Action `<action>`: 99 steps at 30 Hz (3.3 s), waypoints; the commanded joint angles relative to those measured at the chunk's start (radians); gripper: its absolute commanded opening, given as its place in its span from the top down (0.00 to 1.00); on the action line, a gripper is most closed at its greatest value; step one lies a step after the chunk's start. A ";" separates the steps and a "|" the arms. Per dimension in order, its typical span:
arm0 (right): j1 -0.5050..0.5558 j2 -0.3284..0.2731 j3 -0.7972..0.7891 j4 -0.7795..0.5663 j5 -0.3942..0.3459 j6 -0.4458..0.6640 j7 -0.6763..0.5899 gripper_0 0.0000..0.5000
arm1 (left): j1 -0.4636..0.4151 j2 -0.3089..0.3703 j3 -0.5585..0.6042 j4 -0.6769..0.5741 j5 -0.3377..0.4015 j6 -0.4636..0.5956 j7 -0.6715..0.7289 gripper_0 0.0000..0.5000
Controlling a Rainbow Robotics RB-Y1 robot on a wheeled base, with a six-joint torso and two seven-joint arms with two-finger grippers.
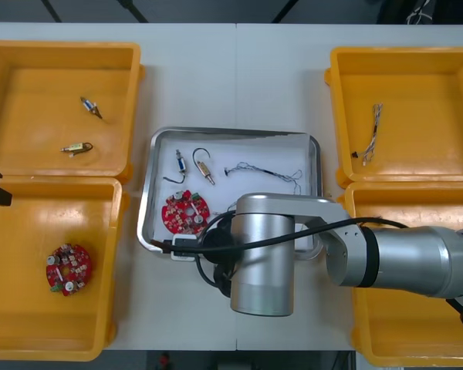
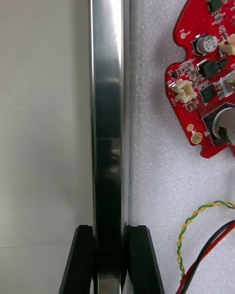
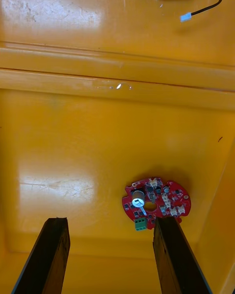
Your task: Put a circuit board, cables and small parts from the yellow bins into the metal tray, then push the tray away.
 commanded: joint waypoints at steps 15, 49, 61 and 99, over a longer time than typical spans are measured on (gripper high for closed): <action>-0.270 -0.041 0.013 0.201 -0.076 -0.106 0.135 1.00 | 0.014 0.016 0.027 -0.020 -0.007 0.002 0.050 0.00; -0.481 0.017 0.010 0.770 -0.083 -0.634 0.349 1.00 | 0.014 0.016 0.027 -0.020 -0.007 0.002 0.050 0.00; -0.490 0.029 0.013 0.831 -0.082 -0.715 0.344 1.00 | 0.014 0.016 0.027 -0.020 -0.007 0.002 0.050 0.00; -0.334 -0.162 -0.553 0.247 -0.324 0.183 0.002 0.00 | 0.014 0.016 0.027 -0.020 -0.007 0.002 0.050 0.00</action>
